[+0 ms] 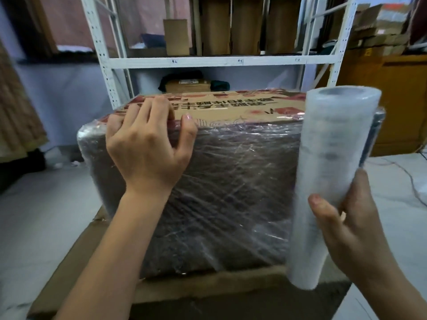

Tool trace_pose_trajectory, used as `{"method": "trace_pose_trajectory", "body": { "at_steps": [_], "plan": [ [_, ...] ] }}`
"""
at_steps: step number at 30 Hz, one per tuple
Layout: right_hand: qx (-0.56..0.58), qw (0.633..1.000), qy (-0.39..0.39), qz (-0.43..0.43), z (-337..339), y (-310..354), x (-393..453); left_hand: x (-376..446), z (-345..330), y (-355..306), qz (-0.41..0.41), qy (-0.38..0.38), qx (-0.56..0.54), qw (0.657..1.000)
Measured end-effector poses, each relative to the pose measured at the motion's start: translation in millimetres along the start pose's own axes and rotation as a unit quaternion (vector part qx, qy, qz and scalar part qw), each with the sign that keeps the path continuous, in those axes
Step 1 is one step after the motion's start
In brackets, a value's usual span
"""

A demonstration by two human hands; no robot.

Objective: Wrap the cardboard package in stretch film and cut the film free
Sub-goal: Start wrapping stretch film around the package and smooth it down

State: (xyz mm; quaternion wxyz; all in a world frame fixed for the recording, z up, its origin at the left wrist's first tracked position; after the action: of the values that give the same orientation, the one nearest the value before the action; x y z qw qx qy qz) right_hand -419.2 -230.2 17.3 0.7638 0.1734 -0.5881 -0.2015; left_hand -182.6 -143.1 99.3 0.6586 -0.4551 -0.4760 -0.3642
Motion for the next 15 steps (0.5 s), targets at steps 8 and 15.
{"method": "trace_pose_trajectory", "body": {
  "at_steps": [8,15],
  "plan": [
    [-0.061,0.993,-0.065,0.079,16.1,-1.7,8.3,-1.0,7.2,-2.0,-0.002,-0.034,-0.017,0.999],
    [-0.109,0.984,-0.136,0.027,23.3,-12.1,7.1,2.0,10.5,-1.7,0.016,-0.014,-0.017,1.000]
  ]
}}
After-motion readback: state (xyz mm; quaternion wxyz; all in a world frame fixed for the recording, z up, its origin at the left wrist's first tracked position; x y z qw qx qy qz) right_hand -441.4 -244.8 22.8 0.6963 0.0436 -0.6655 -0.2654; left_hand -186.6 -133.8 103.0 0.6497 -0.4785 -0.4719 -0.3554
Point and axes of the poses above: each hand's wrist, its own x-axis towards the middle knuckle, its own z-axis out of the back of the hand, y = z × x, the point moved 6 cm from there along x, towards the middle knuckle, and after that the axes turned 14 degrees about z, right-handed, at the moved point
